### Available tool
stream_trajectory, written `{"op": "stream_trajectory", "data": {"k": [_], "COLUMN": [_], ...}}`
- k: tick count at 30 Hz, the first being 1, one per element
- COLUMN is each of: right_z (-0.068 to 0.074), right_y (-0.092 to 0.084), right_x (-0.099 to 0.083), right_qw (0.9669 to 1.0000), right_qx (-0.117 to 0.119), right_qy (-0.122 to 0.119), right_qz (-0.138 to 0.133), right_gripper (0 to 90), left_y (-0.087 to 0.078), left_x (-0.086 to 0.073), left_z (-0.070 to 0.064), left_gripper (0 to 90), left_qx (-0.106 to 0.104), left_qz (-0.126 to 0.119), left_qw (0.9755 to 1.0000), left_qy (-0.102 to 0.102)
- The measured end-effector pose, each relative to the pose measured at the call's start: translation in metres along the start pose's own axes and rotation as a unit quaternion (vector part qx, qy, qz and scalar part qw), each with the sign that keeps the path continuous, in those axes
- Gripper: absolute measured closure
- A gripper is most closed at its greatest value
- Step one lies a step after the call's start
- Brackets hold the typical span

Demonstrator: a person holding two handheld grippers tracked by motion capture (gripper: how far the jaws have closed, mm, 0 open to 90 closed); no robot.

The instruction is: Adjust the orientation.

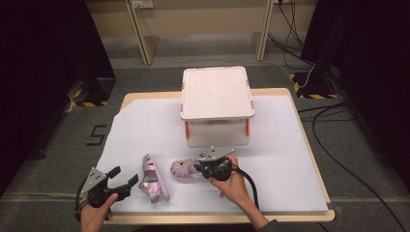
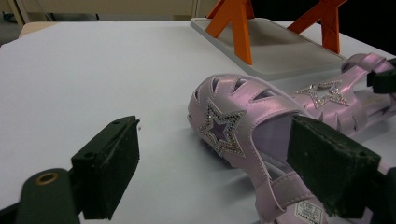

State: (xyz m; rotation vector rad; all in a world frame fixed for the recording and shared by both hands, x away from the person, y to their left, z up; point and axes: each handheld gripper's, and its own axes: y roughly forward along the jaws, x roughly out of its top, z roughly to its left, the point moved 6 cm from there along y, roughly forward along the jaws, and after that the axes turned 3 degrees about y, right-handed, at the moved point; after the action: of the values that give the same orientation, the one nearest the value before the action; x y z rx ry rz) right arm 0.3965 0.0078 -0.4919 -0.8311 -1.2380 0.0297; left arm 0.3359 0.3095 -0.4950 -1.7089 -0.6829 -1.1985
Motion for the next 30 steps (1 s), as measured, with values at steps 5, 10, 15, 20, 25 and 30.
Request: {"op": "stream_trajectory", "data": {"k": [5,10,15,20,25,30], "right_z": [-0.019,-0.034,-0.022,-0.003,0.013,0.014], "right_y": [-0.023,-0.044,-0.050,-0.053,-0.050,-0.050], "right_x": [-0.006,-0.023,-0.033,-0.036,-0.035,-0.036], "right_qw": [0.9980,0.9938,0.9923,0.9896,0.9914,0.9923], "right_qx": [-0.056,-0.084,-0.064,-0.029,-0.012,-0.015], "right_qy": [0.027,0.071,0.106,0.141,0.130,0.122], "right_qz": [-0.016,-0.016,-0.009,-0.001,0.010,0.014], "right_gripper": [82.0,81.6,73.4,63.6,60.7,59.7], "left_y": [0.000,0.000,0.000,0.000,0.000,0.000], "left_x": [0.000,0.000,0.000,0.000,0.000,0.000], "left_z": [0.000,0.000,0.000,-0.001,0.000,0.000], "left_gripper": [16.5,16.5,16.5,16.5,16.5,16.5], "left_qx": [0.001,0.001,0.001,0.001,0.001,0.001], "left_qz": [0.000,0.000,0.000,0.000,-0.001,-0.001], "left_qw": [1.0000,1.0000,1.0000,1.0000,1.0000,1.0000], "left_qy": [0.000,-0.001,0.001,0.001,0.000,-0.001]}}
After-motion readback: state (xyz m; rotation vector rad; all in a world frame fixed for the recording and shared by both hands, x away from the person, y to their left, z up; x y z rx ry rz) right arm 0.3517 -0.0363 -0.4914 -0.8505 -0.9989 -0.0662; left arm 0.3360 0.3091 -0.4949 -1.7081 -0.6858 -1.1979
